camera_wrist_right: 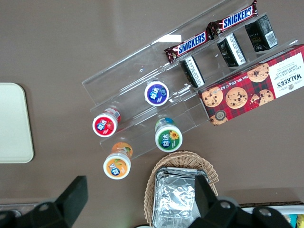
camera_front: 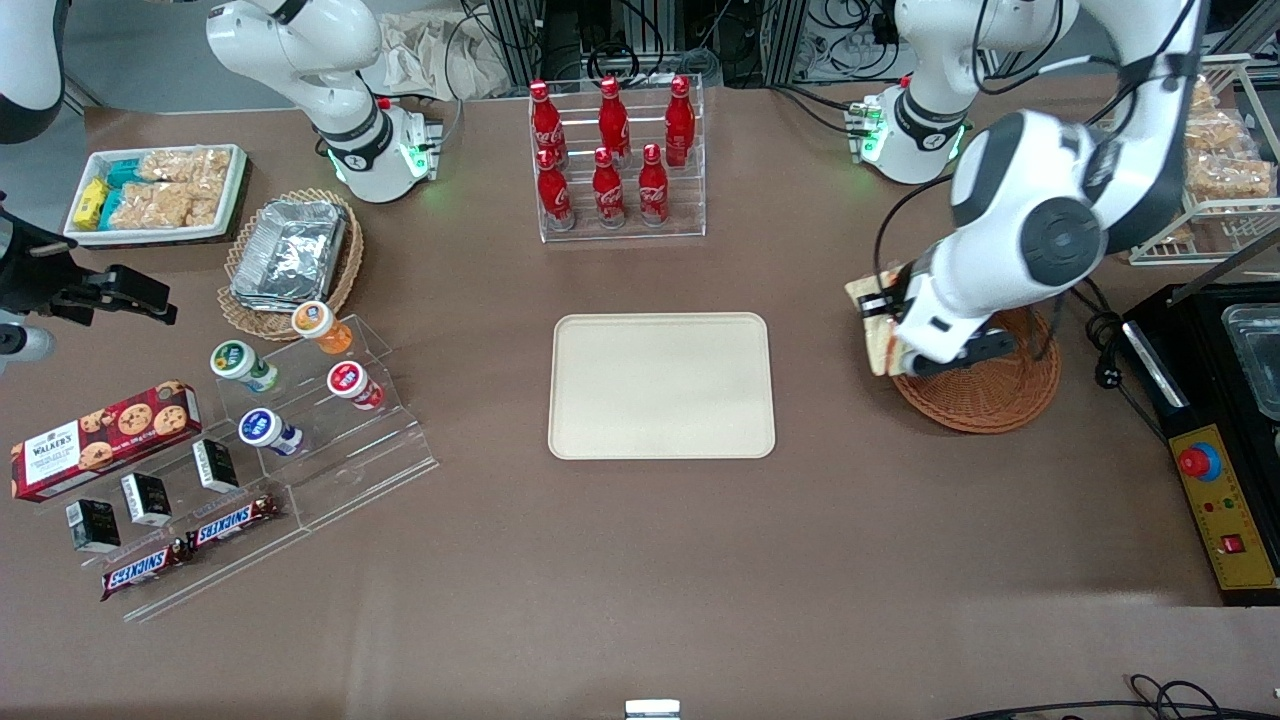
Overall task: Place sandwich from basket to tray
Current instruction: 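Carry the sandwich over the cream tray with the left gripper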
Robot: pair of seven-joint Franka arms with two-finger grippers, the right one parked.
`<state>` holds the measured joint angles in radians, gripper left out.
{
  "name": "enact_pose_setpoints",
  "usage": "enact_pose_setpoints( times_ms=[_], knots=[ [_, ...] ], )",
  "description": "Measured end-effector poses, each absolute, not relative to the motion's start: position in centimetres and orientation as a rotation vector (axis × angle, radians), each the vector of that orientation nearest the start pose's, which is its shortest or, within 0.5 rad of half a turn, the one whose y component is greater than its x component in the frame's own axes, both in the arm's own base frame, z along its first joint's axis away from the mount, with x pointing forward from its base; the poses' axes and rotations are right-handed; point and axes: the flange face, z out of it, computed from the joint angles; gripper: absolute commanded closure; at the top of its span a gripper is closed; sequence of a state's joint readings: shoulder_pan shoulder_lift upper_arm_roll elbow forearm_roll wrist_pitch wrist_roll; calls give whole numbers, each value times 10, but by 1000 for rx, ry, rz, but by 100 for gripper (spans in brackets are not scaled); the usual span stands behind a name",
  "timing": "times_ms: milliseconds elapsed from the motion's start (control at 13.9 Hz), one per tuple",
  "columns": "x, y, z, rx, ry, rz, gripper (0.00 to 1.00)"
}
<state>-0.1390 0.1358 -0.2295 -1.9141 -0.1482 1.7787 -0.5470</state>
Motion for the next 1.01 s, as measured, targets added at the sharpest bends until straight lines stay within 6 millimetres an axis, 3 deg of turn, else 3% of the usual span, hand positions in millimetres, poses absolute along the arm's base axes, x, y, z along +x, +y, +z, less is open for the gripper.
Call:
enact_pose_setpoints(
  times_ms=[503,791,1007],
  knots=[
    [524,-275,317,-3128,-218,486,73],
    [513,-315,272,-3112,-216,445,73],
    [509,-333,243,-3080,-223,423,72]
  ],
)
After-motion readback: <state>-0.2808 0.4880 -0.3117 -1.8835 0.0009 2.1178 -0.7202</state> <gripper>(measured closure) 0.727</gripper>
